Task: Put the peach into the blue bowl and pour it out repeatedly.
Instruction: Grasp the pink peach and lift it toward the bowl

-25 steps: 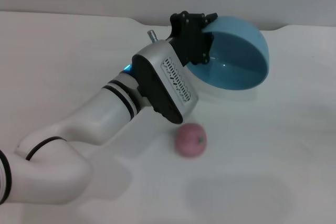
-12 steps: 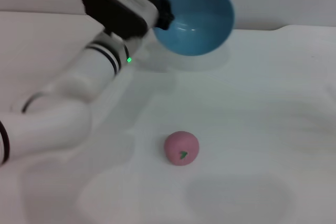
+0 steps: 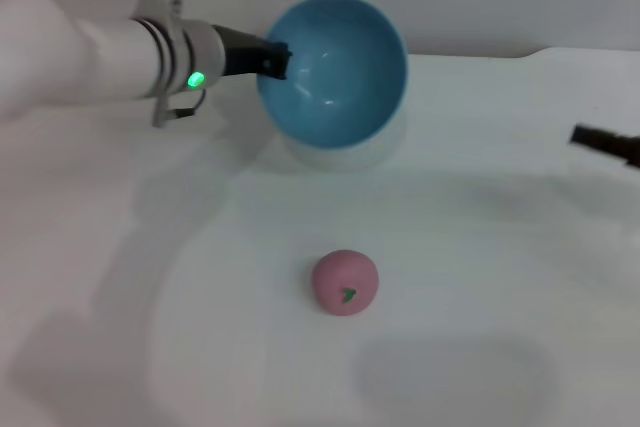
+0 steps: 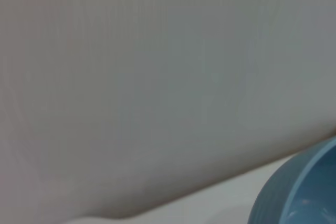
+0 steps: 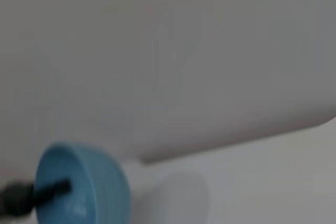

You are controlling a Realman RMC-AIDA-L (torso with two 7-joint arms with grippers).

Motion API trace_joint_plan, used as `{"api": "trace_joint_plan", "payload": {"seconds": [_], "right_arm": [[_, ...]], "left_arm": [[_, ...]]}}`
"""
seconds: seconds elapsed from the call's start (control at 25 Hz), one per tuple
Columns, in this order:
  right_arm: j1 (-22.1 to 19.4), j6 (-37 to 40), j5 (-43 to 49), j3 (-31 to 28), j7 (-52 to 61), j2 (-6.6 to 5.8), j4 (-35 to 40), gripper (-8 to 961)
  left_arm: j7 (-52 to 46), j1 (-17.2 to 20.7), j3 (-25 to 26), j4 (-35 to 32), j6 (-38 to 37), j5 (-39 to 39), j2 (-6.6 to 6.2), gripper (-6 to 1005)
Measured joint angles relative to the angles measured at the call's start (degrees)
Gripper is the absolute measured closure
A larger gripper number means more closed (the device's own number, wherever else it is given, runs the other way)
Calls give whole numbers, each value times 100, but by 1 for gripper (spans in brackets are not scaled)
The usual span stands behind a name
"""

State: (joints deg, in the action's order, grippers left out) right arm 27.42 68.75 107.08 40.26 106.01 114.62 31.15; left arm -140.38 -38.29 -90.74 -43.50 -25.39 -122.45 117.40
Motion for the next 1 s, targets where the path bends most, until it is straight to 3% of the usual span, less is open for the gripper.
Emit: {"api": "trace_joint_plan", "payload": {"seconds": [0.16,0.24,0.28,0.48,0.68,0.88,1.0], "right_arm": [[386,26,713,485,3,58,155,454],[644,15,1022,741,9,143,206,454],[876,-1,1239,882,10,248,210,454],[1420,-64,1551,1396,18,373,45,453],[2083,-161,1412,2585,34,468,-358,453],[2195,-165,517,3833,41,478,-233,386],[2160,-186,327,4212,49,469,-127,384]], "left_arm": [[-226,0,1327,-425,-1736,-896,-5,1001],[-420,-40,1789,-616,-2465,-1350,-5,1001],[-527,-31,2037,-854,-2953,-1621,-5,1001],[-584,66,2133,-1220,-3428,-1738,0,1001],[-888,123,2182,-1437,-3703,-1969,-3,1001],[-1257,126,2201,-1708,-3996,-2489,-3,1000],[-1300,131,2198,-1819,-4104,-2518,21,1000]]}}
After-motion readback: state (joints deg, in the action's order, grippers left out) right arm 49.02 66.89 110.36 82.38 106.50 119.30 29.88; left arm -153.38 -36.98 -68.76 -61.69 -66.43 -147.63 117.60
